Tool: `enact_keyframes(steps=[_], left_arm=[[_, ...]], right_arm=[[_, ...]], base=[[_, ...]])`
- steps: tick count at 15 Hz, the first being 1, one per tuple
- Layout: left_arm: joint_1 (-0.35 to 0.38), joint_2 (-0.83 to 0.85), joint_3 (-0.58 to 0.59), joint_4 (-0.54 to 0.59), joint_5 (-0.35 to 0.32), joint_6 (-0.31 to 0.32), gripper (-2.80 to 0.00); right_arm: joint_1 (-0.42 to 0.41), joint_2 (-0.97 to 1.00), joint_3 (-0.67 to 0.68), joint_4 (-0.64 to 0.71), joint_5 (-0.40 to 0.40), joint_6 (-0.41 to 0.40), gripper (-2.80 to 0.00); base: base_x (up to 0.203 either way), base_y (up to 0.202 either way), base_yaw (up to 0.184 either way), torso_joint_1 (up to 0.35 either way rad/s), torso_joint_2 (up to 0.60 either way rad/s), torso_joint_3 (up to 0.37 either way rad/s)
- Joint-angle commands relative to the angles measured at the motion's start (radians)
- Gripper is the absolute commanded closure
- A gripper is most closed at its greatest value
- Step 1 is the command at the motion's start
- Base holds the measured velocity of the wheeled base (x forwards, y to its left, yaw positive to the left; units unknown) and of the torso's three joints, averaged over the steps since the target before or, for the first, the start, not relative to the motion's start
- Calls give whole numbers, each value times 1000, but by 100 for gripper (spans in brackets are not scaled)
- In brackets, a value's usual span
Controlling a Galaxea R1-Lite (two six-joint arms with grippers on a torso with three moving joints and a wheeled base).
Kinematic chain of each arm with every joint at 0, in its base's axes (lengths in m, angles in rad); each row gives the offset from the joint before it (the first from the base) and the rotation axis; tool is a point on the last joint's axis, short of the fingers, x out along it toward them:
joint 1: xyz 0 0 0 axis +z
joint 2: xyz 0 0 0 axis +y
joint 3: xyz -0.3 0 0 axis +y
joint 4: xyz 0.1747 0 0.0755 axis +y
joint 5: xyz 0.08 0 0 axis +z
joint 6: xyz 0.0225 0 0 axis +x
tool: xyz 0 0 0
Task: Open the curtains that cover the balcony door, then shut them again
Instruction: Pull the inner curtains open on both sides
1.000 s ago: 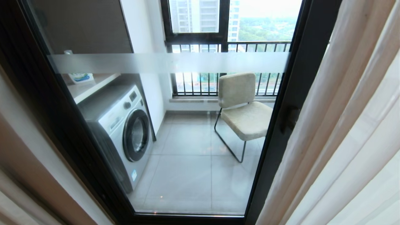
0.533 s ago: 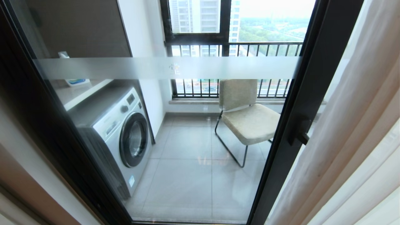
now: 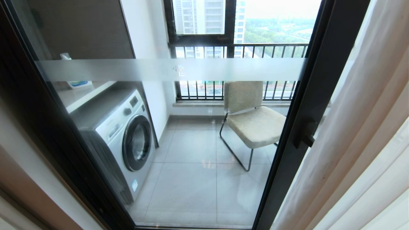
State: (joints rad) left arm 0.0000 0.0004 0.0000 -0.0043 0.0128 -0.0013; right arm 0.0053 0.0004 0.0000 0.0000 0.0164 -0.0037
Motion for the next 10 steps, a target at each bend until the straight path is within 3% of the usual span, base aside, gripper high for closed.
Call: enact_keyframes(steps=[1, 8, 10], left_arm=[[0, 0, 0, 0, 1, 0, 0], [1, 0, 0, 0, 1, 0, 0], [0, 0, 0, 0, 1, 0, 0]], right_arm=[[1, 0, 0, -1, 0, -1, 0], [1, 0, -1, -46, 7, -28, 0], [1, 0, -58, -74, 99, -20, 0]], base=[[0, 0, 0, 0, 0, 0], [0, 0, 0, 0, 0, 0], [0, 0, 0, 0, 0, 0]])
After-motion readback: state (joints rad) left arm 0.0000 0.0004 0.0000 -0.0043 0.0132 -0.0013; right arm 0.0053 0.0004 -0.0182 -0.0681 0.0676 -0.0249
